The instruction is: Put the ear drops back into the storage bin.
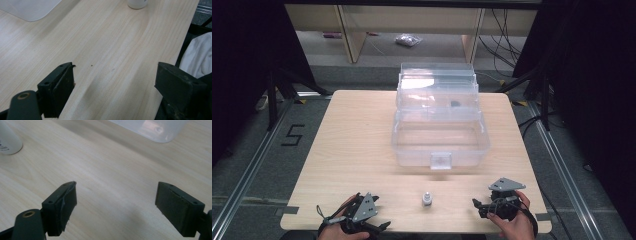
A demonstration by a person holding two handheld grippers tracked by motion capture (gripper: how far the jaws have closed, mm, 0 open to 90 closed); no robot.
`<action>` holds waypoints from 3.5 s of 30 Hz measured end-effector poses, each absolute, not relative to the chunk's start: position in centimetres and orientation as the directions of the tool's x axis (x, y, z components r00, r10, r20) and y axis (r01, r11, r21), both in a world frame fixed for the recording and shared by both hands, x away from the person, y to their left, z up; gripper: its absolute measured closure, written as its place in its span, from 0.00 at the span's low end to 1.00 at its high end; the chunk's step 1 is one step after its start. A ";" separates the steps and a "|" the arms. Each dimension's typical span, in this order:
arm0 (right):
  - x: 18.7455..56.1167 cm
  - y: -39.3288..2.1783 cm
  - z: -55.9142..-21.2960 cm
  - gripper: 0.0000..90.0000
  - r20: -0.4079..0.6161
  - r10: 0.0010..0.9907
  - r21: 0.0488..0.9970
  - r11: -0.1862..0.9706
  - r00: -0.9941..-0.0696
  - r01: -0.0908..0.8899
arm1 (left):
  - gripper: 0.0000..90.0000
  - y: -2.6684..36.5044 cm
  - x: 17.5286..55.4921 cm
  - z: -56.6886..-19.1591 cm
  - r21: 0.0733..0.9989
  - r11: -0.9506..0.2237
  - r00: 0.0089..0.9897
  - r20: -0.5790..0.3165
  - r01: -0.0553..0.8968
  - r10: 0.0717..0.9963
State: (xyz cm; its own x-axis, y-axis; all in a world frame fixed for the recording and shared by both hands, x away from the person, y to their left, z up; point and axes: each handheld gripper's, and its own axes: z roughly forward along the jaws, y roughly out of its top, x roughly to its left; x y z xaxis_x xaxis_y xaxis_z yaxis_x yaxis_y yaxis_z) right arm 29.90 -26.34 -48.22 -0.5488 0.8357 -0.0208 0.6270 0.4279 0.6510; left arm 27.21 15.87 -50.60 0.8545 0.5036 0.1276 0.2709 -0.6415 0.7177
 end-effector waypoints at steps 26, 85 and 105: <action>30.4 -20.5 -45.5 0.24 -0.065 0.676 0.536 0.644 -0.734 0.546 | 0.17 15.9 27.4 -50.5 0.701 -0.661 0.856 0.142 0.268 0.497; 34.3 -8.1 -46.6 0.65 -0.108 0.255 0.269 0.938 -0.961 0.219 | 0.17 16.0 27.2 -50.5 0.707 -0.655 0.861 0.133 0.265 0.491; 34.4 -10.2 -43.2 0.67 -0.078 0.319 0.349 0.896 -0.945 0.274 | 0.17 15.9 27.2 -50.6 0.718 -0.643 0.859 0.126 0.267 0.497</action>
